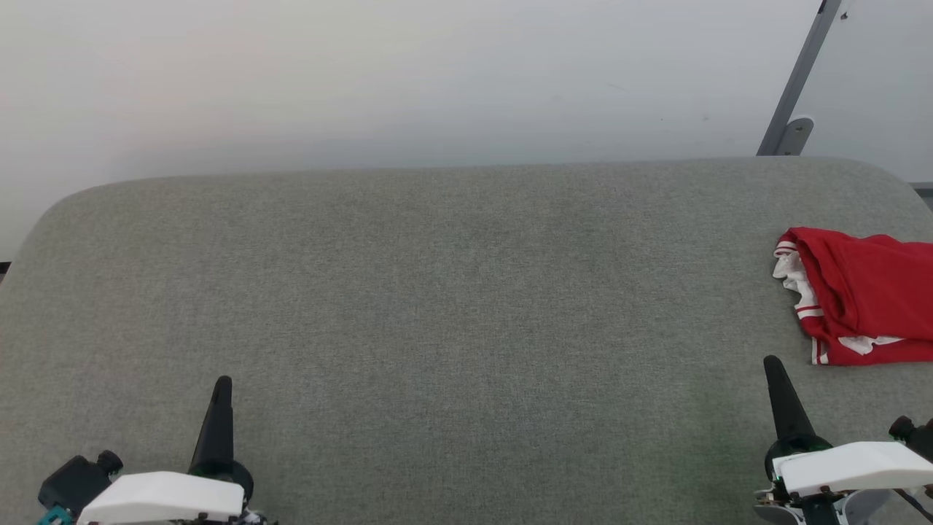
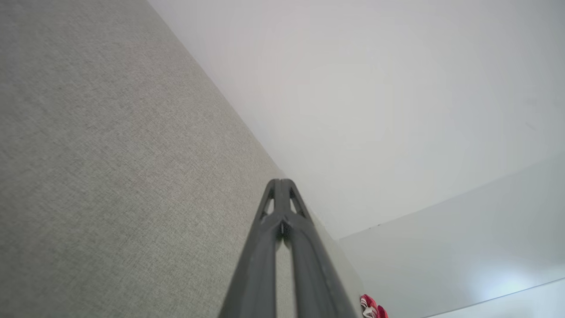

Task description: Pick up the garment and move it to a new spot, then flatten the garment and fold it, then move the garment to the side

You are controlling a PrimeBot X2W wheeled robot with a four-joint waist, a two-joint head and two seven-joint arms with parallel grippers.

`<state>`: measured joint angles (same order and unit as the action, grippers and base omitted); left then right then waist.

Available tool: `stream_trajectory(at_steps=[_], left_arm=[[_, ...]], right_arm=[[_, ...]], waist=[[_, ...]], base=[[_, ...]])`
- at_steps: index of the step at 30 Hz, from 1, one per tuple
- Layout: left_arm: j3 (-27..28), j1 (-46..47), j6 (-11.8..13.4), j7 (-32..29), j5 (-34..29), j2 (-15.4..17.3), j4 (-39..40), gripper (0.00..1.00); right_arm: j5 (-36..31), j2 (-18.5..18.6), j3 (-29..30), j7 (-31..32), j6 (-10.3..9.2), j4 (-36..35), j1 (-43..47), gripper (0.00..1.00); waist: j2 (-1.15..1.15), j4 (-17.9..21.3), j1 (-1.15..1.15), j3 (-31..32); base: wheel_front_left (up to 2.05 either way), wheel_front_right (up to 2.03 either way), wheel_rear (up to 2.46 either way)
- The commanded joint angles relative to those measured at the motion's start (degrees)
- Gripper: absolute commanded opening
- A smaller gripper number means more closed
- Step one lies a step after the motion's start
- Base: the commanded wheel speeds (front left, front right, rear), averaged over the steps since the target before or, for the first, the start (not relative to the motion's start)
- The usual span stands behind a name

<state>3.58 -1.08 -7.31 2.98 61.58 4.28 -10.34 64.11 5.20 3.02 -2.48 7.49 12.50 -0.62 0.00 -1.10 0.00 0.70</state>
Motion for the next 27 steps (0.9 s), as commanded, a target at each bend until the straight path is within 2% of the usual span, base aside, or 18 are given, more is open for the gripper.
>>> stream_trajectory(at_steps=[1,27], left_arm=[[0.3,1.8,-0.1,-0.5,2.3,0.2,0.3,0.0],[1.1,4.5,-0.2,-4.3,15.6,-0.2,-1.5,0.0]], right_arm=[[1.9,-0.2,0.3,0.6,0.0,-0.3,-1.3,0.0],[13.9,-1.0,1.7,4.4,0.01,0.5,-3.4,0.0]], waist=[[0.0,0.0,0.0,0.0],[0.0,0.4,0.0,-0.4]], base=[[0.0,0.0,0.0],[0.0,0.0,0.0]])
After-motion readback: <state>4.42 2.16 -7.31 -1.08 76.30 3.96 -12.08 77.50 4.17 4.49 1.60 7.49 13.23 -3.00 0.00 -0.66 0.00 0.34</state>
